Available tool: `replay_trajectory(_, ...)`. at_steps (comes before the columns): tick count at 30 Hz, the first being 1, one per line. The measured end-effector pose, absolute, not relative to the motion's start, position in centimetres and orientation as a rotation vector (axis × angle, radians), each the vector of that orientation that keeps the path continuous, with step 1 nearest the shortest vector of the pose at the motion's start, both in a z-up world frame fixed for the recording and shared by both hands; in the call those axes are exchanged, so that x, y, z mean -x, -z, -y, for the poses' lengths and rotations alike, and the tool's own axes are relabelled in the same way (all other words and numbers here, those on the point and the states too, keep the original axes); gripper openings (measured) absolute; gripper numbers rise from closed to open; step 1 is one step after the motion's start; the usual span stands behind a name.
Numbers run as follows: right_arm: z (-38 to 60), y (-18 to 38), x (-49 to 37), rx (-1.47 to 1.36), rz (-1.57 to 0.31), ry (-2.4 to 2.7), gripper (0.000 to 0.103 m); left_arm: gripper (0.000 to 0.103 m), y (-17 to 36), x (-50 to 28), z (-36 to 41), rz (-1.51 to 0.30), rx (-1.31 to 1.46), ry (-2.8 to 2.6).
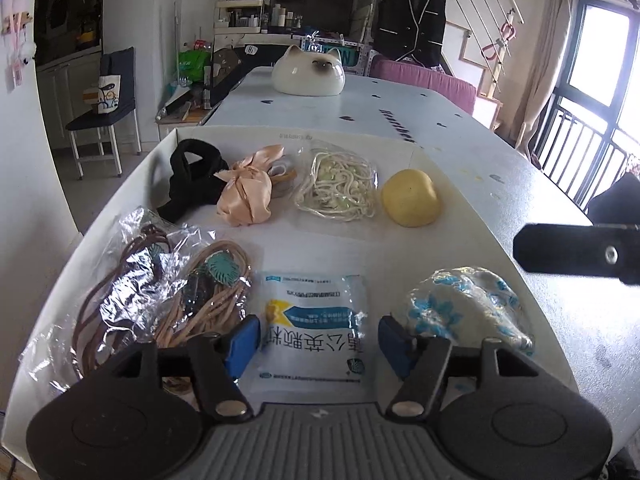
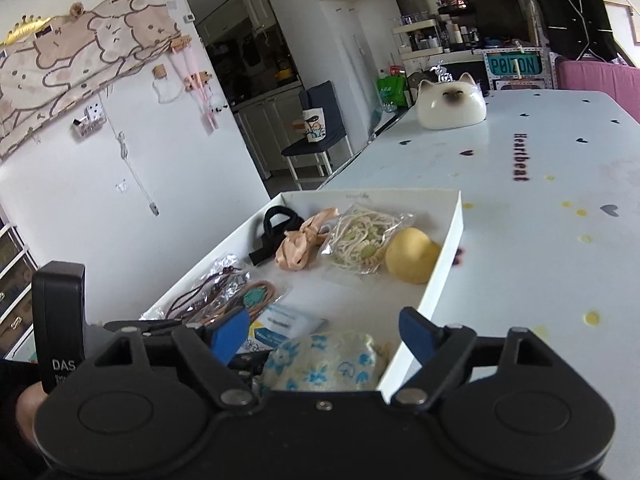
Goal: Organize soft objects
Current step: 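Open the left tool to release the packet while the right tool releases the pouch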
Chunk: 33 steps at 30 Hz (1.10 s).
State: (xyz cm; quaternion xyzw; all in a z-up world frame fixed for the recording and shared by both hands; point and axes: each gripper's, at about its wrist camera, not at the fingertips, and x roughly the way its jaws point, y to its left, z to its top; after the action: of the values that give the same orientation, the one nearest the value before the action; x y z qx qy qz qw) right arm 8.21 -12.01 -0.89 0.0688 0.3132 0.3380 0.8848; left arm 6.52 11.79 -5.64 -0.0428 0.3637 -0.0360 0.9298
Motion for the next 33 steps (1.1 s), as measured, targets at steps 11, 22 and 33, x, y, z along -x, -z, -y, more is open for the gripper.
replay_trajectory(11,11.9,0.8,-8.0,-0.134,-0.670,-0.726,0.047,0.067,2.7,-5.1,-12.2,-0.660,0.090,0.107)
replay_trajectory(22,7.5,3.0,-6.5,0.124,-0.738,-0.749,0.045,0.068,1.5,-4.6,-12.4,-0.634,0.090,0.095)
replay_trajectory(33,6.0,3.5,-7.7,0.323,-0.647,-0.624,0.044,0.069,1.9,-4.0,-13.0,-0.644,0.099,0.070)
